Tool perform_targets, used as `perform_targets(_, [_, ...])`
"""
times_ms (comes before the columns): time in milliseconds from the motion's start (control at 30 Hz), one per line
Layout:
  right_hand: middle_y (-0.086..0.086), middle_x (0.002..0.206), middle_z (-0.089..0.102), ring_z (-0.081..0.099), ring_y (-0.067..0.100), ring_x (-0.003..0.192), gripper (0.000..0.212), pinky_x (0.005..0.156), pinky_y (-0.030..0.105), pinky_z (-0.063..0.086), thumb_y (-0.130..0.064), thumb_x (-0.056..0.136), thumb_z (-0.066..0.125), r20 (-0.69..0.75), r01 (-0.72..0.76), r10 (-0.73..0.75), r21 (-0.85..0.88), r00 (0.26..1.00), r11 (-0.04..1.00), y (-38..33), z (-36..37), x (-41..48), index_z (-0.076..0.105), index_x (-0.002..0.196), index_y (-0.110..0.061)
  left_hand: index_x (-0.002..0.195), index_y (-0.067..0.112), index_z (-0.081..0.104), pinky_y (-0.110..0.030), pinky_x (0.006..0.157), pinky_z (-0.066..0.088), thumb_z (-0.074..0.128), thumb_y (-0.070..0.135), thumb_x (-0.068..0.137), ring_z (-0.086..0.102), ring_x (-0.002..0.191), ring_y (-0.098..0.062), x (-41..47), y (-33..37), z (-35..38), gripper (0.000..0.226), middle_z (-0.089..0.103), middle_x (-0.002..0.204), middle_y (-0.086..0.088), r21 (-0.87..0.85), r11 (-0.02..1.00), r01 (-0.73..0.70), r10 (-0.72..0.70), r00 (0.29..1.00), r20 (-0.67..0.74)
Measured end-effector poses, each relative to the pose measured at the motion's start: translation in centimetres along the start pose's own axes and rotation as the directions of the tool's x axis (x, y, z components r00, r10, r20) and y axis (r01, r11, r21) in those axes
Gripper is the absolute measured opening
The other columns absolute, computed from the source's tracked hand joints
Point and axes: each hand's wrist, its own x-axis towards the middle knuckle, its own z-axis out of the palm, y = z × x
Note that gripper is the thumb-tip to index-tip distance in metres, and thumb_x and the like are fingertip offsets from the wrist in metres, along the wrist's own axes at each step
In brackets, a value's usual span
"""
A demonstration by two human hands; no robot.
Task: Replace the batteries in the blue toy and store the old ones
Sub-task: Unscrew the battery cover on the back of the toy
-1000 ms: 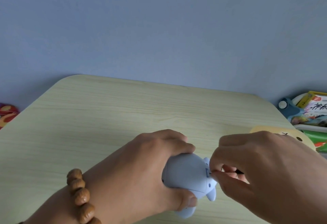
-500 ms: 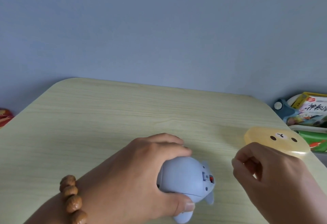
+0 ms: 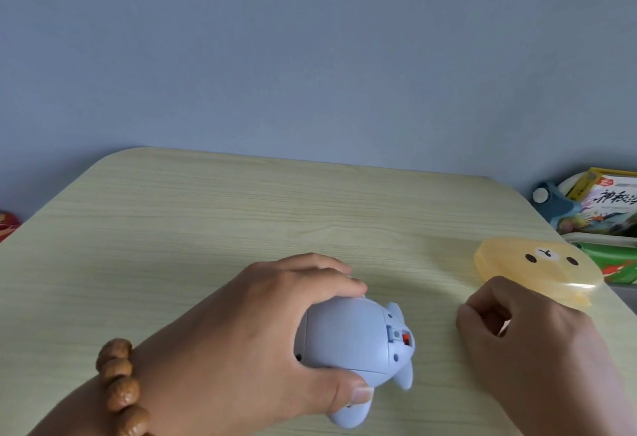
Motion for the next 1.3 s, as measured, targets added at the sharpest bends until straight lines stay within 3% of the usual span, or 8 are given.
perform_targets(467, [-0.012, 0.057, 0.061, 0.057, 0.005, 0.058, 0.021, 0.053, 0.013, 0.034, -0.027, 0.071, 0.082, -0.052, 0.064, -0.063, 0.013, 0.997, 0.998, 1.2, 0.1, 0.3, 0.065, 0.06, -0.032, 0.124, 0.06, 0.053, -0.012, 0.097, 0.042, 0.068, 0.075, 0.049, 0.036, 0.12, 0.029, -0.2, 0.1, -0.1, 0.078, 0.034, 0.134, 0.05, -0.019, 0.999, 0.026, -0.026, 1.0, 0.0])
perform_targets(600, [-0.012, 0.065, 0.057, 0.052, 0.004, 0.055, 0.021, 0.052, 0.014, 0.035, -0.051, 0.071, 0.078, -0.102, 0.18, -0.178, 0.012, 0.979, 0.984, 1.6, -0.3, 0.3, 0.069, 0.077, -0.033, 0.125, 0.059, 0.052, -0.009, 0.098, 0.04, 0.071, 0.074, 0.052, 0.035, 0.121, 0.028, -0.2, 0.3, 0.0, 0.077, 0.034, 0.135, 0.05, -0.011, 0.999, 0.031, -0.031, 0.999, 0.01])
perform_targets(700, [-0.013, 0.087, 0.064, 0.062, 0.006, 0.077, 0.047, 0.064, 0.015, 0.049, -0.07, 0.064, 0.069, -0.09, 0.407, -0.399, 0.286, 0.913, 0.867, 0.4, -2.4, -0.6, 0.068, 0.102, -0.041, 0.127, 0.059, 0.051, -0.011, 0.101, 0.04, 0.073, 0.074, 0.051, 0.037, 0.122, 0.026, -0.2, 0.2, -0.1, 0.081, 0.036, 0.135, 0.048, -0.018, 0.999, 0.042, -0.042, 0.999, 0.007])
perform_targets(833, [-0.019, 0.129, 0.058, 0.067, 0.002, 0.107, 0.083, 0.079, 0.021, 0.057, -0.077, 0.056, 0.075, 0.234, 0.491, -0.654, 0.495, 0.72, 0.717, -1.4, -2.1, -1.1, 0.056, 0.13, -0.045, 0.126, 0.061, 0.046, 0.003, 0.091, 0.03, 0.076, 0.073, 0.051, 0.027, 0.121, 0.034, -0.2, 0.6, -0.3, 0.082, 0.028, 0.134, 0.054, 0.025, 0.998, 0.06, -0.061, 0.998, 0.022])
perform_targets(967, [-0.028, 0.117, 0.063, 0.067, -0.005, 0.099, 0.085, 0.078, 0.01, 0.054, -0.06, 0.047, 0.088, 0.334, 0.423, -0.644, 0.537, 0.688, 0.73, -2.5, -0.8, -0.8, 0.051, 0.124, -0.058, 0.124, 0.059, 0.049, 0.009, 0.087, 0.027, 0.078, 0.071, 0.053, 0.028, 0.12, 0.034, 0.0, 1.2, -0.7, 0.077, 0.03, 0.132, 0.053, 0.027, 0.997, 0.076, -0.077, 0.997, 0.031])
perform_targets(1100, [-0.019, 0.103, 0.068, 0.07, 0.008, 0.085, 0.075, 0.068, 0.023, 0.059, -0.057, 0.042, 0.089, 0.314, 0.403, -0.625, 0.544, 0.715, 0.735, -2.6, -0.7, -0.7, 0.062, 0.112, -0.05, 0.119, 0.064, 0.048, 0.0, 0.093, 0.036, 0.066, 0.087, 0.045, 0.035, 0.119, 0.029, 0.3, 2.1, -0.9, 0.08, 0.038, 0.13, 0.049, -0.007, 0.994, 0.113, -0.113, 0.993, 0.03])
perform_targets(1200, [-0.017, 0.093, 0.069, 0.067, 0.009, 0.07, 0.066, 0.058, 0.021, 0.056, -0.051, 0.038, 0.089, 0.304, 0.4, -0.602, 0.522, 0.738, 0.753, -2.6, -0.8, -1.1, 0.069, 0.1, -0.042, 0.103, 0.056, 0.051, -0.016, 0.077, 0.052, 0.055, 0.091, 0.046, 0.058, 0.094, 0.013, 0.4, 4.0, -0.7, 0.068, 0.056, 0.109, 0.034, 0.008, 0.982, 0.19, -0.19, 0.982, -0.018])
perform_targets(1300, [-0.016, 0.089, 0.068, 0.067, 0.004, 0.071, 0.055, 0.054, 0.016, 0.053, -0.047, 0.041, 0.079, 0.275, 0.43, -0.614, 0.508, 0.74, 0.746, -2.7, -0.8, -1.1, 0.07, 0.094, -0.036, 0.085, 0.041, 0.04, -0.025, 0.065, 0.049, 0.052, 0.079, 0.058, 0.059, 0.074, -0.002, 1.0, 6.5, 0.7, 0.048, 0.056, 0.086, 0.016, 0.139, 0.95, 0.28, -0.259, 0.954, -0.147])
